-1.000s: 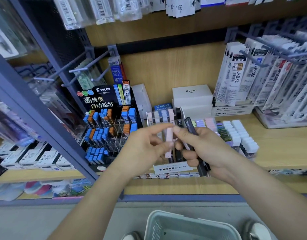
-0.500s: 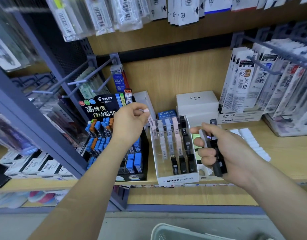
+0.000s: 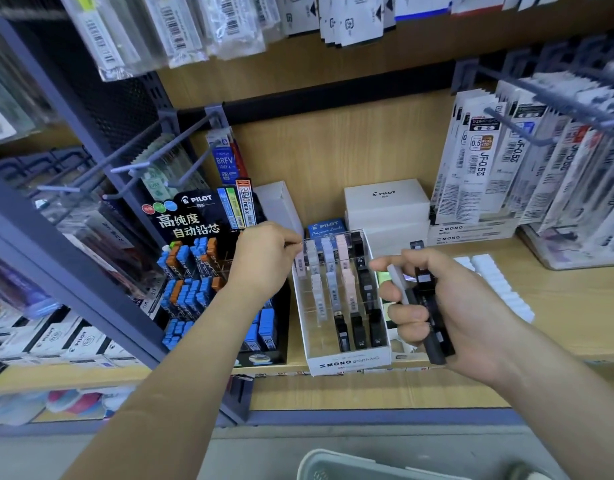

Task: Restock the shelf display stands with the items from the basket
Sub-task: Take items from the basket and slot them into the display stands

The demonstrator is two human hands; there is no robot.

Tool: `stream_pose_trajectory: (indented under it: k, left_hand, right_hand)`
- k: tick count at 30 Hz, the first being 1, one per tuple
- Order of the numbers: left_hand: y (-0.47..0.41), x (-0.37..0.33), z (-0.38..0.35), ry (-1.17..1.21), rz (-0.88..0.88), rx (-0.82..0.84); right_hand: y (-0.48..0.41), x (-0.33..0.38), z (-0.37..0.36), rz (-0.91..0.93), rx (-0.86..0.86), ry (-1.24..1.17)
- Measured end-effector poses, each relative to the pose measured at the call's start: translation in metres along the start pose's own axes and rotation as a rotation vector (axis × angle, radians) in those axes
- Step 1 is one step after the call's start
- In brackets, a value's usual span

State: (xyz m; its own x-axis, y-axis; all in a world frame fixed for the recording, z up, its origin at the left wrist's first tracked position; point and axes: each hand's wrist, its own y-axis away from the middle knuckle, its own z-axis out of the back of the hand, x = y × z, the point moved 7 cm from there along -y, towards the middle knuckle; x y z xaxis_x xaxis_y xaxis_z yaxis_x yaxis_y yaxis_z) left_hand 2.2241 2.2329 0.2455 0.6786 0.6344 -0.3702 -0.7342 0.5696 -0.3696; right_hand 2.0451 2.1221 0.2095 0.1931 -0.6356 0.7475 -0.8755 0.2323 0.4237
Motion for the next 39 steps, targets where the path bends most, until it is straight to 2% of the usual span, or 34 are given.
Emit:
stream_pose_trajectory:
  k: [6,13,15,16,18,19,21,22,27,31,35,39]
  left_hand:
    - [-0.003,0.002,-0.013,-0.201,-0.09,0.033]
    - [-0.001,-0.004,-0.008,-0.252,-0.071,0.031]
    - [0.0,-0.012,0.006,-0.098,-0.001,-0.005]
    - [0.001,-0.018,0.014,0.102,0.058,0.005]
    - [0.008,-0.04,0.017,0.596,0.15,0.183]
    - [0.014,-0.057,0.015,0.737,0.139,0.318]
    - [0.028,-0.082,0.013,0.781,0.038,0.499]
    - [0.033,-0.088,0.012,0.776,0.005,0.523]
    - [0.036,-0.069,0.015,0.829,0.106,0.42]
    - [0.046,-0.071,0.007,0.905,0.139,0.483]
    - [0.052,-0.075,0.0,0.927,0.141,0.602]
    - [0.048,-0.068,0.003,0.871,0.142,0.506]
  right_hand:
    - [0.002,-0.002,-0.008,-0.024,0.087,0.015]
    - [0.003,-0.006,-0.01,-0.012,0.102,0.122]
    - [0.004,-0.006,-0.011,-0.003,0.107,0.19]
    - [0.004,-0.005,-0.012,0.0,0.114,0.229]
    - [0.003,-0.006,-0.013,0.003,0.127,0.291]
    - [0.003,-0.006,-0.013,0.004,0.134,0.309]
    - [0.002,-0.006,-0.014,0.008,0.151,0.33]
    - [0.002,-0.006,-0.014,0.011,0.155,0.333]
    - [-0.001,0.004,-0.009,0.104,0.073,0.24]
    - [-0.004,0.01,-0.006,0.198,0.014,0.122]
    - [-0.005,0.006,-0.01,0.184,0.053,0.07]
    - [-0.003,0.006,-0.008,0.11,0.054,0.002]
